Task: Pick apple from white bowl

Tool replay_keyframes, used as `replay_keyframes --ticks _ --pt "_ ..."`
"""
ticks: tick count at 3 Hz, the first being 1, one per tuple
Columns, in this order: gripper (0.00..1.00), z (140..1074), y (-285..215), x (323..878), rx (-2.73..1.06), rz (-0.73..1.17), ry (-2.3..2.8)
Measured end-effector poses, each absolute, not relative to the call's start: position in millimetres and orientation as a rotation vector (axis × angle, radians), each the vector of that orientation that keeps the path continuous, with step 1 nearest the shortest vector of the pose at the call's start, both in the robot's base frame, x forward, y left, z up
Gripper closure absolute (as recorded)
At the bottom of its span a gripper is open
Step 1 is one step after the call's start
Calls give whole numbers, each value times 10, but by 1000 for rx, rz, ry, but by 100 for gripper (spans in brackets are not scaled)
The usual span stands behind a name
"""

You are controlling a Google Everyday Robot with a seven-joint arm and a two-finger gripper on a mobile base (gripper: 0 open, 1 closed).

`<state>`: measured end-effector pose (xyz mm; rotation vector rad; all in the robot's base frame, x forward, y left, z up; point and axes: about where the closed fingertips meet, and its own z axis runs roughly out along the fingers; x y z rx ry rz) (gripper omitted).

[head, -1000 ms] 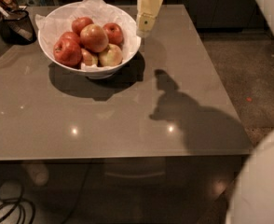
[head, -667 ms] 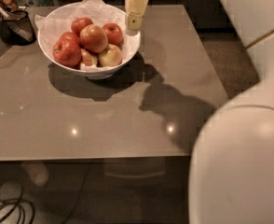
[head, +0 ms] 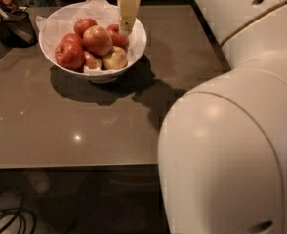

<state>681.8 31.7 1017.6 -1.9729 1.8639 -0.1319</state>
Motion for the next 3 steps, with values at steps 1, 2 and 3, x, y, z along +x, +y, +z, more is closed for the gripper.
replay_keyframes --ticks 1,2,3 --pt "12 10091 445 6887 -2009 -118 1844" --pt "12 9988 562 6916 -2039 -98 1833" --pt "12 9881 641 6916 -2054 -66 1837"
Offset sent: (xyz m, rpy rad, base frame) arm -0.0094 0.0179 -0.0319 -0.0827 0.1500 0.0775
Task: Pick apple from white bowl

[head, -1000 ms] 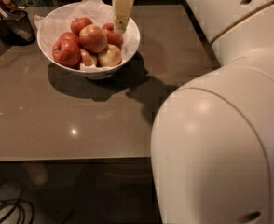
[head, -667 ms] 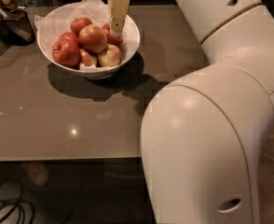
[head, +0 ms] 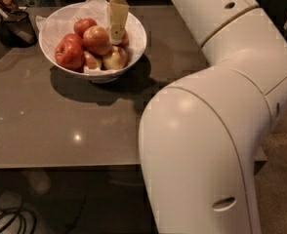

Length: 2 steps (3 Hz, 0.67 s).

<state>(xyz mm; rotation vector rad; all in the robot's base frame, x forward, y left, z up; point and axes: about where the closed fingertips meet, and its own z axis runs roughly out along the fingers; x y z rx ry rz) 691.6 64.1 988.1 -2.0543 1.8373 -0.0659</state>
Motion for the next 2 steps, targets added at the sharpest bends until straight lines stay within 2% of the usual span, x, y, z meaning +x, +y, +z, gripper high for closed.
replay_keyframes --ticks 2 --pt "17 9689 749 6889 -2098 -18 1842"
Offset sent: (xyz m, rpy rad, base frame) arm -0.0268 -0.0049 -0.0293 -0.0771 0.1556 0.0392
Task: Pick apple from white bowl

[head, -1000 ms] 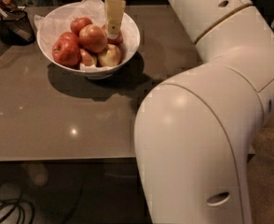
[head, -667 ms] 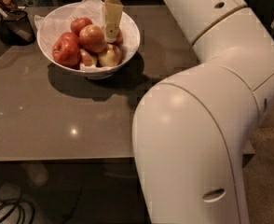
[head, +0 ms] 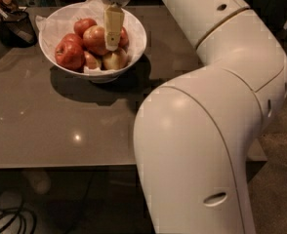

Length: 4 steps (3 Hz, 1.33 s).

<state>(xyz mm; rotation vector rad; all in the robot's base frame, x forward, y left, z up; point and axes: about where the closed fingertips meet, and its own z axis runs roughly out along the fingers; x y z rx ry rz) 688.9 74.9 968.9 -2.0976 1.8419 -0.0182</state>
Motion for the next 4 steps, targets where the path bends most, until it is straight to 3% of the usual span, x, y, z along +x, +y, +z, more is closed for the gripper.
replay_keyframes --ticks 4 --pt "26 9508 932 7029 -2178 -19 1805"
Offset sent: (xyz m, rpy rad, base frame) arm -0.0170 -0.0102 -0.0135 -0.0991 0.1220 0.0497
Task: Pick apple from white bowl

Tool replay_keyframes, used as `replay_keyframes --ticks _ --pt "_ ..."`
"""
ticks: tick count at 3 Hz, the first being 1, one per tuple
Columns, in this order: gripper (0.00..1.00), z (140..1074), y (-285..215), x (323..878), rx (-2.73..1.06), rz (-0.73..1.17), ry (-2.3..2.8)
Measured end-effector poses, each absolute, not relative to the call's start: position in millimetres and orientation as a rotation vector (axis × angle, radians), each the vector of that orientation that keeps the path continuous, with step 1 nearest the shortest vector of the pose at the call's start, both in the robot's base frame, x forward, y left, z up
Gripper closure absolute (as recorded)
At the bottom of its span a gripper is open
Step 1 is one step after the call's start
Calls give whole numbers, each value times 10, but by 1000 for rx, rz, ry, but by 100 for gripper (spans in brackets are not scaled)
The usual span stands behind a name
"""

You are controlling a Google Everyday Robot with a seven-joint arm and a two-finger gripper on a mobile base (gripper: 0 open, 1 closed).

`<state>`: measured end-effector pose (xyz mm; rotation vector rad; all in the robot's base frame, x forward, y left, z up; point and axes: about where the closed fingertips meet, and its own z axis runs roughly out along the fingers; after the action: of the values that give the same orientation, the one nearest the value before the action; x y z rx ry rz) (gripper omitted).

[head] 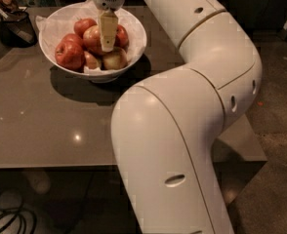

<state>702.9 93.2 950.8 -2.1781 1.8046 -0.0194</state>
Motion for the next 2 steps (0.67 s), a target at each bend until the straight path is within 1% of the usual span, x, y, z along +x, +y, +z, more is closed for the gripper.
replay_keyframes --ticks 2 --pt "30 9392 1002 7076 -2194 16 1802"
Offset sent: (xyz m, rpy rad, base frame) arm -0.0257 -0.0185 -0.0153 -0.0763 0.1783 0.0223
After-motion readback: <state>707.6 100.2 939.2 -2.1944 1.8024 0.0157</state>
